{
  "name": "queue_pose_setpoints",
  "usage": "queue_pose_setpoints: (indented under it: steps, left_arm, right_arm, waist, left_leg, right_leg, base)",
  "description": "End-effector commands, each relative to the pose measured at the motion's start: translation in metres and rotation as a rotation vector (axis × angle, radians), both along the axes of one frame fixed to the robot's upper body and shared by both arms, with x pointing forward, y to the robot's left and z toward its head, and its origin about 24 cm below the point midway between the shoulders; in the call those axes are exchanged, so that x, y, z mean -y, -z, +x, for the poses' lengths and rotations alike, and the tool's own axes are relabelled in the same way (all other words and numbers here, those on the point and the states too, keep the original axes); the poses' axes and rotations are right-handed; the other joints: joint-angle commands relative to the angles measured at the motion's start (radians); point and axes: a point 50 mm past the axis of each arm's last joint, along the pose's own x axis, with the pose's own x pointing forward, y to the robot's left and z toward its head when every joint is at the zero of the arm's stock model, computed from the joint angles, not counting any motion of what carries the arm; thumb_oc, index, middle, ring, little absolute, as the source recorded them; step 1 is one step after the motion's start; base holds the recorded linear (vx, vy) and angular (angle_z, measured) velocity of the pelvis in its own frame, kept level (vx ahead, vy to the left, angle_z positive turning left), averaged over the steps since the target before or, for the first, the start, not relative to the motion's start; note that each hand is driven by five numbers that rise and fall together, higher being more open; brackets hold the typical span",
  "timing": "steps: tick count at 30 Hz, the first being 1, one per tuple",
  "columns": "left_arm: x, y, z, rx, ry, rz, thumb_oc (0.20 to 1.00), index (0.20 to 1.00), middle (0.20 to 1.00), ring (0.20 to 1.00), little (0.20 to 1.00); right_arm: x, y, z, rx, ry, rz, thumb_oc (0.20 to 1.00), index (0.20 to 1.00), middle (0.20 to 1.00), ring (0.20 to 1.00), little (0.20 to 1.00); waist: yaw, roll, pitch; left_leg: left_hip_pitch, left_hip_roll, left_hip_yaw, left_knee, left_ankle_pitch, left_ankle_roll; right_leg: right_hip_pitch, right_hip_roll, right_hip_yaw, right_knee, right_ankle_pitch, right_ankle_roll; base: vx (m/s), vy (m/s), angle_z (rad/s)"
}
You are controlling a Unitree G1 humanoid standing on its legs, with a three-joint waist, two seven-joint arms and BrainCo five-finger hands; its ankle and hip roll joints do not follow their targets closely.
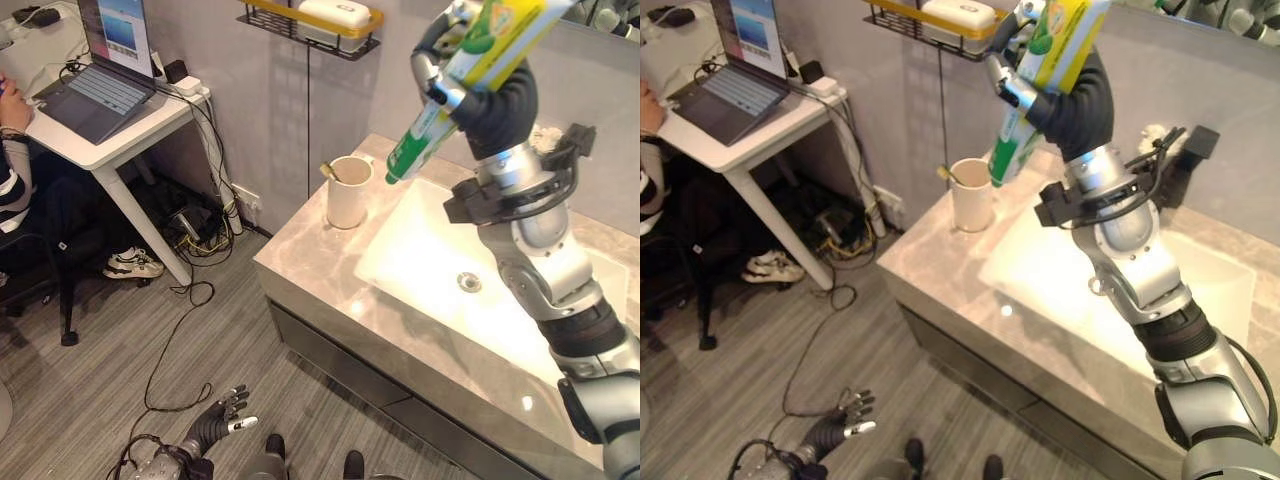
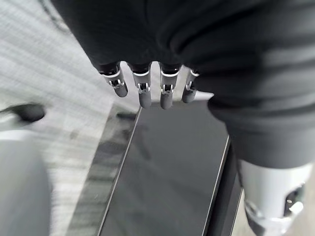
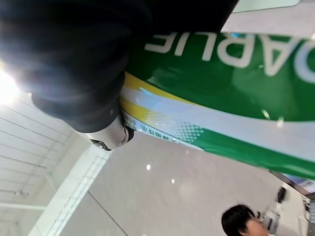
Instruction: Put brush and paste in cup on sink, flatten towel.
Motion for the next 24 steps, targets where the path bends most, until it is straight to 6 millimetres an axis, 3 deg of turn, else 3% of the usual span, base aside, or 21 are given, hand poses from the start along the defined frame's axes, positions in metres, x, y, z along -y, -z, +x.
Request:
queue_pose_setpoints:
  steps: [1,4,12,24]
  left_arm:
    - [-0.01,-0.007,-0.003,0.025,0.051,0.046,1.0,1.0,1.0,1.0,1.0]
    - [-0.013,-0.007,-0.008,0.013,0.025,0.044,1.0,1.0,1.0,1.0,1.0]
    - [-0.018,-0.01,-0.007,0.026,0.007,0.05,1.0,1.0,1.0,1.0,1.0]
    - [-0.016,-0.011,0.007,0.05,0.06,0.088,1.0,1.0,1.0,1.0,1.0]
  right_arm:
    - [0.003,-0.03,-0.004,0.112,0.01,0.038,0.2,0.2,0.2,0.2,0.2]
    - [-0.004,-0.036,0.002,0.111,0.02,0.033,0.2,0.2,0.2,0.2,0.2]
    - [-0.006,-0.051,0.004,0.148,0.063,0.022,0.2,0.2,0.2,0.2,0.2]
    - [-0.019,-0.07,0.004,0.211,0.084,0.036,0.2,0.2,0.2,0.2,0.2]
  waist:
    - [0.044,-0.017,-0.039]
    - [0.061,-0.012,-0.043]
    - [0.073,-0.021,-0.037]
    - [0.071,-0.009,-0.026]
  left_leg:
    - [-0.052,-0.023,0.001,0.071,-0.028,0.003]
    - [-0.026,-0.028,0.038,0.005,-0.015,0.01]
    - [-0.056,-0.033,0.054,-0.007,-0.017,0.012]
    - [-0.148,-0.035,0.038,-0.007,0.014,-0.006]
  right_leg:
    - [-0.066,-0.034,0.008,0.007,0.042,0.074]
    - [-0.087,-0.054,0.026,0.0,0.063,0.092]
    - [-0.135,-0.076,0.036,-0.001,0.093,0.115]
    - [-0.206,-0.101,0.006,-0.001,0.115,0.126]
  base:
    - [0.04,0.214,0.09]
    - [0.02,0.136,-0.18]
    - [0.02,0.065,-0.12]
    - [0.01,0.012,-0.02]
